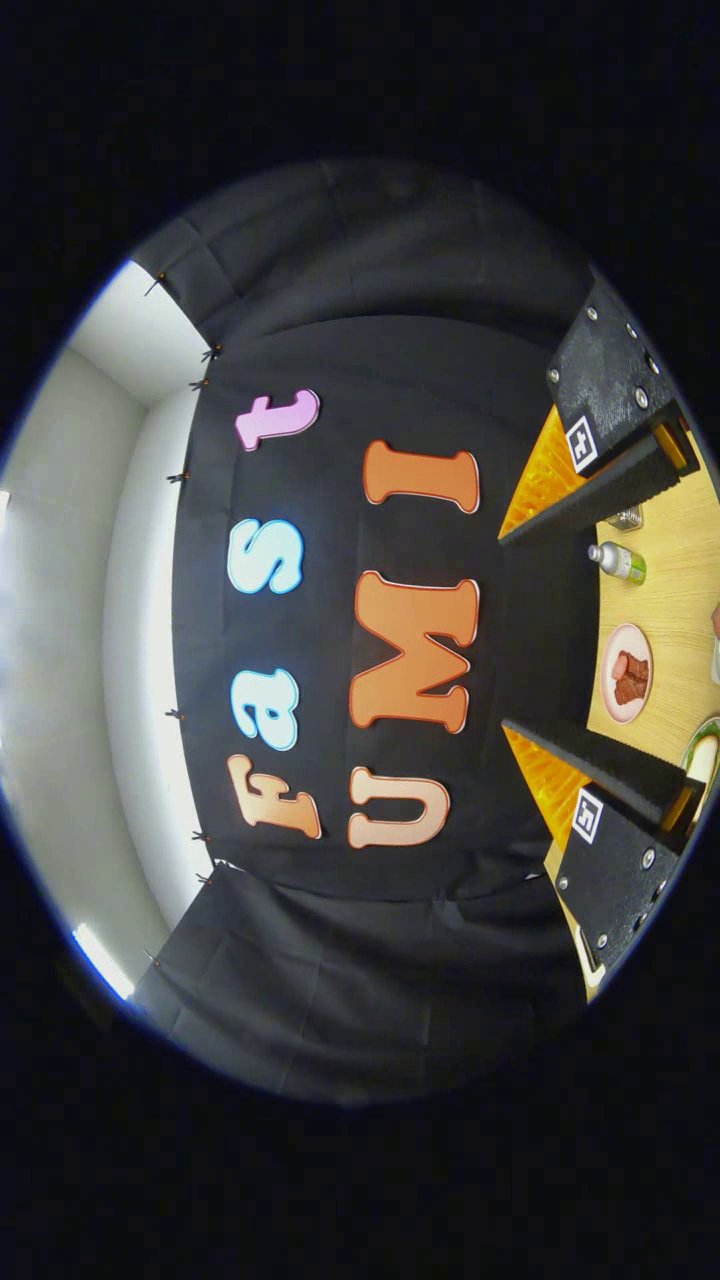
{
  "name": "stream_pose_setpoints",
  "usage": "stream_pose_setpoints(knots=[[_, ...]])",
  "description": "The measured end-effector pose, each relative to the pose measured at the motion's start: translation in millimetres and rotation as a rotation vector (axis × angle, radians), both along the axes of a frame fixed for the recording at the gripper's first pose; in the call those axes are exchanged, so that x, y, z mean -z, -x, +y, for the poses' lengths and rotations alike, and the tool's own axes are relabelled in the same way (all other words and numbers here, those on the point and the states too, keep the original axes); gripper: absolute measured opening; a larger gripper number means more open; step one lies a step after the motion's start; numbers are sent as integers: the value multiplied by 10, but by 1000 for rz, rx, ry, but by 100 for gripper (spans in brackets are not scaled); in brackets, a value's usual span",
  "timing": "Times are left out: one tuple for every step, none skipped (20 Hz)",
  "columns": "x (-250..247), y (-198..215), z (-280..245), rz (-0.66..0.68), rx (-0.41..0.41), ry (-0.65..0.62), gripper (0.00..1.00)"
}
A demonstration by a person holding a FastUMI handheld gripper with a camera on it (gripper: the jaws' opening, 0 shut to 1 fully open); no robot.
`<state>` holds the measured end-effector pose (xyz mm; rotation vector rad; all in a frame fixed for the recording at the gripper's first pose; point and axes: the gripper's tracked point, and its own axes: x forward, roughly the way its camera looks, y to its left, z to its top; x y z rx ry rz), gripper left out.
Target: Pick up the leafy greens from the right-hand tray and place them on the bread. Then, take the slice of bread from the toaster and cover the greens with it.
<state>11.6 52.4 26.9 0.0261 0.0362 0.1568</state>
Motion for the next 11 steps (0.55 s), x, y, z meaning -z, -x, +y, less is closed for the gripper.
stream_pose_setpoints(knots=[[-50, 19, -7, -18, 6, 0, 99], [-95, 34, -18, -35, 13, 4, 99], [-139, 48, -29, -54, 17, 6, 99], [-165, 68, -30, -65, 22, 13, 99], [-163, 83, -37, -67, 26, 16, 99], [-153, 106, -19, -60, 23, 15, 99], [-159, 114, 1, -58, 17, 6, 100], [-199, 132, 26, -64, 8, -2, 100], [-236, 112, 5, -76, 10, -4, 100], [-270, 103, 0, -89, 11, -2, 100], [-292, 119, -7, -103, 13, 4, 100]])
